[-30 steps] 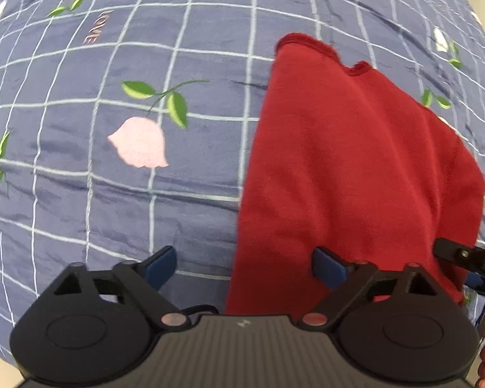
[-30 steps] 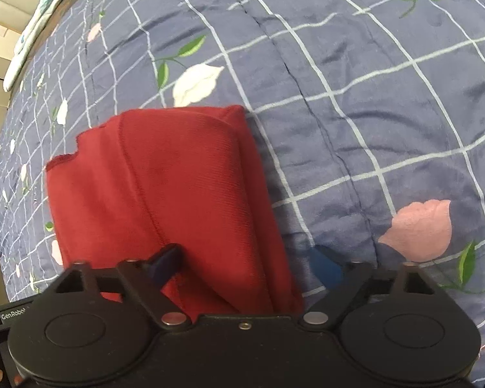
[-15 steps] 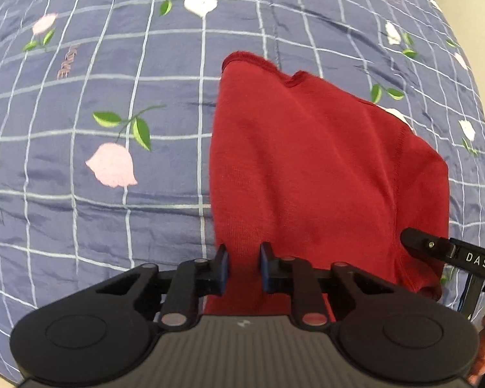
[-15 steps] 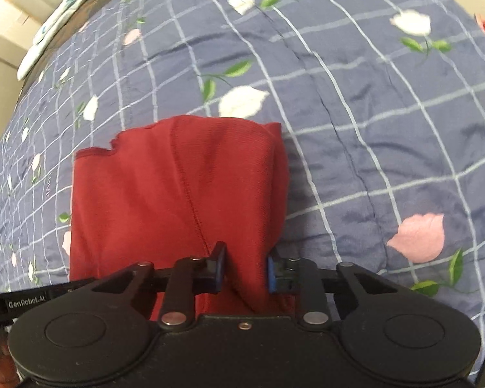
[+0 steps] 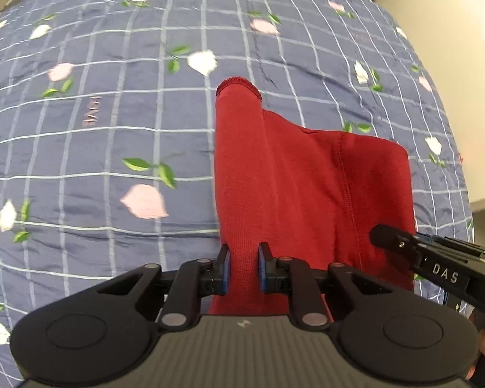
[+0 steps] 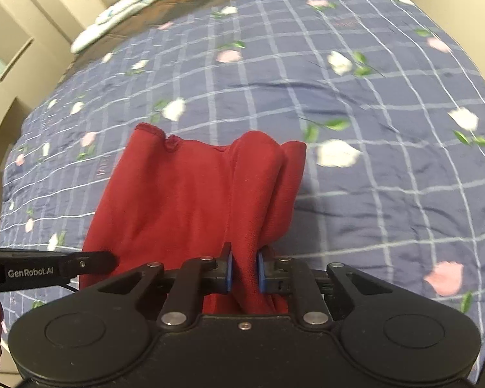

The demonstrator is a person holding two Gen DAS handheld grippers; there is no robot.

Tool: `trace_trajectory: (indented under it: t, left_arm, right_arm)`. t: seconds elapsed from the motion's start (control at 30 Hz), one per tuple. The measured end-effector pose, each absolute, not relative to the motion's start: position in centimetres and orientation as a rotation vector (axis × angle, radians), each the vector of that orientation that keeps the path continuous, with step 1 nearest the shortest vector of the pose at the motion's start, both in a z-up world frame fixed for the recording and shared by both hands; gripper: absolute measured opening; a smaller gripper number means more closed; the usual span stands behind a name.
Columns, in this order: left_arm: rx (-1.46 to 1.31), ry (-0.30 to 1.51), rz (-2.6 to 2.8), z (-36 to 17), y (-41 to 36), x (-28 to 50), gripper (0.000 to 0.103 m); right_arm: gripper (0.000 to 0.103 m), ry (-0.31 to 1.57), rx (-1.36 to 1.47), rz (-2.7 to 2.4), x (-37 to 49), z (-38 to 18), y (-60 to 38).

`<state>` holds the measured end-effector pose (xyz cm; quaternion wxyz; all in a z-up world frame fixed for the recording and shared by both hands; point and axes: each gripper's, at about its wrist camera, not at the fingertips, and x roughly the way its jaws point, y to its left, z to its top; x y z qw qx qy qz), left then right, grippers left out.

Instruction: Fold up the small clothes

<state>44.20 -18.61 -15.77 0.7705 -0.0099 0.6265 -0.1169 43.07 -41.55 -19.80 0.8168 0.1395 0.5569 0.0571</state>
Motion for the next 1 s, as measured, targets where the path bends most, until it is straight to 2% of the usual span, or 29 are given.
trace_trajectory:
  t: [0.27,0.53,0.77,1.0]
  left_arm:
    - [-0.065,1.324,-0.156,-13.8,-11.3,43.2,0.017]
    - [-0.081,1.382,-0.087,-15.5,-5.1,41.6,0.017]
    - [-0.053,1.43,-0.12,-18.5,-3.5,40.7,0.018]
    - [-0.011,1.457,-0.144,-19.6,-3.9,41.4,0.022]
  right_arm:
    - [0.014,1.177,0.284,0.227,43.5,-19.0,-35.2]
    - [0.014,1.259,0.294,0.251,42.6,-21.5,-29.7]
    - [0.014,1.312,0.329,0.085,41.3,-24.1,-29.7]
    - [0.021,1.33,0.297,0.039,41.8,-24.8,-30.1]
